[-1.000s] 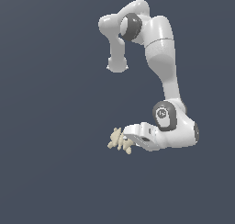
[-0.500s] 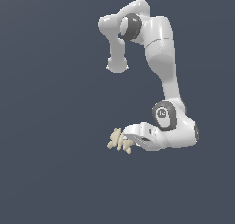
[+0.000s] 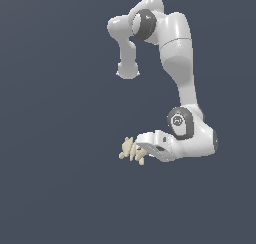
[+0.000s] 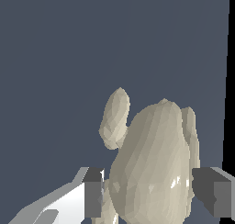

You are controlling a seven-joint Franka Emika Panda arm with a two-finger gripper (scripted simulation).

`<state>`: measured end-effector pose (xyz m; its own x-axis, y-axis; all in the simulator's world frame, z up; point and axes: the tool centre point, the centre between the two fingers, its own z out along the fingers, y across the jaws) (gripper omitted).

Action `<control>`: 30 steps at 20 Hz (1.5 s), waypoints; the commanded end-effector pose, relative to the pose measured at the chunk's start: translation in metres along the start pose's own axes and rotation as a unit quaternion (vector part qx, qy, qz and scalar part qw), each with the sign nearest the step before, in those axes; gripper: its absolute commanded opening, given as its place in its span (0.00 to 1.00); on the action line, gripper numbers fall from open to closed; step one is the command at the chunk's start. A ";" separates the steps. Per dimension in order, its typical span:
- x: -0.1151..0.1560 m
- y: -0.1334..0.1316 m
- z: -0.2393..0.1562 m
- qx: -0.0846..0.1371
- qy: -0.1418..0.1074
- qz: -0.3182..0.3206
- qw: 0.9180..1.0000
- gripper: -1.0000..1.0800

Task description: Pick up the object and move it to a goal position.

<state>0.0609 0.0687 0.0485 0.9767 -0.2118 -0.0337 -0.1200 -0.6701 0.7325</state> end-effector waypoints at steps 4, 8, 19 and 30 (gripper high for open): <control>-0.018 -0.001 -0.008 0.000 0.000 0.000 1.000 0.00; -0.039 -0.002 -0.018 0.000 0.000 -0.001 1.000 0.00; -0.120 -0.005 -0.055 -0.002 -0.001 -0.001 1.000 0.00; -0.193 -0.009 -0.092 -0.004 -0.003 0.000 1.000 0.00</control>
<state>-0.1026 0.1763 0.1080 0.9761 -0.2139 -0.0380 -0.1172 -0.6657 0.7370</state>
